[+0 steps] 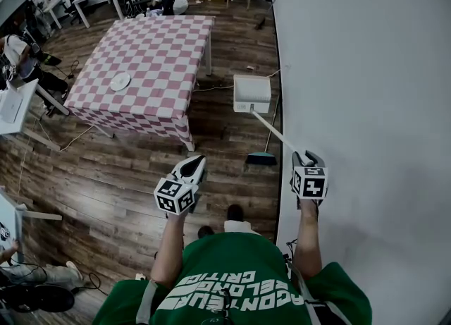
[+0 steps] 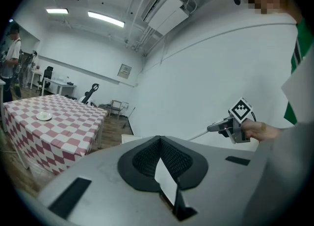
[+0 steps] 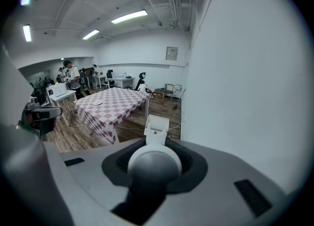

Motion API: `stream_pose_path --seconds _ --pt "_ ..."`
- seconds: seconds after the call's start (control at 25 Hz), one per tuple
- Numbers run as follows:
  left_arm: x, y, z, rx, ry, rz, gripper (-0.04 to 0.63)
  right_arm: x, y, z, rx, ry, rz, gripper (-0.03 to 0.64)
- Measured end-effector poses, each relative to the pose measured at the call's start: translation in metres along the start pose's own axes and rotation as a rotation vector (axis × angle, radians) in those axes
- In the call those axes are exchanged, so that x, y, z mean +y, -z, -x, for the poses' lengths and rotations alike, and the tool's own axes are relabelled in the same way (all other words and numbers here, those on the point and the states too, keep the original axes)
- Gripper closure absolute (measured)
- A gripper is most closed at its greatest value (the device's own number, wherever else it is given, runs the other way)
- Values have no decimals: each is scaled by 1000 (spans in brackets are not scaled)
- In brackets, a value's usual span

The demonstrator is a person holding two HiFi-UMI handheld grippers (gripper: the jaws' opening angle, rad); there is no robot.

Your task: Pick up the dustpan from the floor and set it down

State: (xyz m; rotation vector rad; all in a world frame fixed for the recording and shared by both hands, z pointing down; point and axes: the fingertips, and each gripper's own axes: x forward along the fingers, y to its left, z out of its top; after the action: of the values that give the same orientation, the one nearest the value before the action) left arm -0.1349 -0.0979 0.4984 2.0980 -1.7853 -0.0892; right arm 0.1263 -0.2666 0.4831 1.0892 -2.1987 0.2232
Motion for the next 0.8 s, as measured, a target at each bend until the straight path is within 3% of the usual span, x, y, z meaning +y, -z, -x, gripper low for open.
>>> stream_pose_path --seconds 0.16,0.8 --pt "2 0 3 -19 1 39 592 3 6 -1 16 -4 0 506" --pt "-6 9 18 -17 -17 59 592 6 19 6 42 -16 16 505"
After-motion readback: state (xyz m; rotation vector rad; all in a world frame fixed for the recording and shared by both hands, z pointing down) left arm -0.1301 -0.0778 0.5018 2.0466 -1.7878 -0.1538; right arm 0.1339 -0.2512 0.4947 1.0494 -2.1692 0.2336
